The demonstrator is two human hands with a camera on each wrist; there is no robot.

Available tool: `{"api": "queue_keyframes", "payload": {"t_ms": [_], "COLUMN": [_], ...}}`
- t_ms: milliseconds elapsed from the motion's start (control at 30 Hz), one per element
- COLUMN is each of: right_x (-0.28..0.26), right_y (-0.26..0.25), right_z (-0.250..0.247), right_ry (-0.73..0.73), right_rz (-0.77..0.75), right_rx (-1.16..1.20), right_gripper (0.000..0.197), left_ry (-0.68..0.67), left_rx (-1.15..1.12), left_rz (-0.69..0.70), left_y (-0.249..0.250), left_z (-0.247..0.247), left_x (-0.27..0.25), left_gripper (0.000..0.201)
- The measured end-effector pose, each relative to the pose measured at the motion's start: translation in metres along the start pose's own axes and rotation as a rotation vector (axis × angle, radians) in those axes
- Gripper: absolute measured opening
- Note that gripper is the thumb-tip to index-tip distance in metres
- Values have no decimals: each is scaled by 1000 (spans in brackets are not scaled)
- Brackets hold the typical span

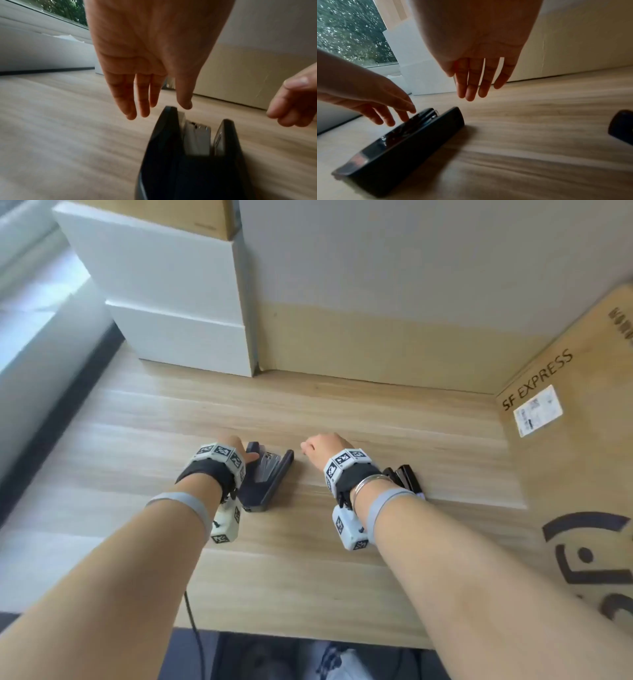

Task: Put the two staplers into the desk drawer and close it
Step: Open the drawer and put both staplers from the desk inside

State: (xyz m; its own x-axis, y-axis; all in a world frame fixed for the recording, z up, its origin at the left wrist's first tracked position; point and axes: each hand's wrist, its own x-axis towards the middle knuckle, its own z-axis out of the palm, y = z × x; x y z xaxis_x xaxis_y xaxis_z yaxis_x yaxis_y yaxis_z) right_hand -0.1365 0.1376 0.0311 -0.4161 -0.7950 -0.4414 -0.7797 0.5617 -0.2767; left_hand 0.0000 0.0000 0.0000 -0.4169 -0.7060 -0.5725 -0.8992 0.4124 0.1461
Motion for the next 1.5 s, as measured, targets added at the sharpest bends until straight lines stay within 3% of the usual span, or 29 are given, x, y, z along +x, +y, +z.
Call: {"api": "queue_keyframes", "payload": {"t_ms": [133,267,433,567,800,933,1133,1300,1500], "right_x": [9,14,17,16,9,4,-2,-11,-20], "right_y": [6,12,21,26,31,34,36,31,11], "right_z": [13,20,30,33,30,32,41,46,57], "right_ry": [-43,-70,-92,-82,-101,-121,-129,-123,-80], "right_rz": [39,31,53,44,24,22,-12,-12,-14], "right_rx": [22,-4,-11,-20,-36,-71,-77,-78,-95], "right_gripper": [41,41,41,43,37,40,45,44,40], "left_ry": [-95,-56,-38,-4,42,25,37,97,172], "left_rx": [-1,-85,-166,-246,-333,-305,-360,-366,-393], "left_rz": [-51,-64,-105,-147,-78,-36,-57,-37,-36], "left_y": [4,13,23,32,32,39,53,55,20], "left_z": [14,15,13,14,18,18,33,36,24], "left_x": [1,0,-6,-15,-29,-38,-48,-56,-74], "left_gripper": [48,53,44,51,45,63,43,47,45]}}
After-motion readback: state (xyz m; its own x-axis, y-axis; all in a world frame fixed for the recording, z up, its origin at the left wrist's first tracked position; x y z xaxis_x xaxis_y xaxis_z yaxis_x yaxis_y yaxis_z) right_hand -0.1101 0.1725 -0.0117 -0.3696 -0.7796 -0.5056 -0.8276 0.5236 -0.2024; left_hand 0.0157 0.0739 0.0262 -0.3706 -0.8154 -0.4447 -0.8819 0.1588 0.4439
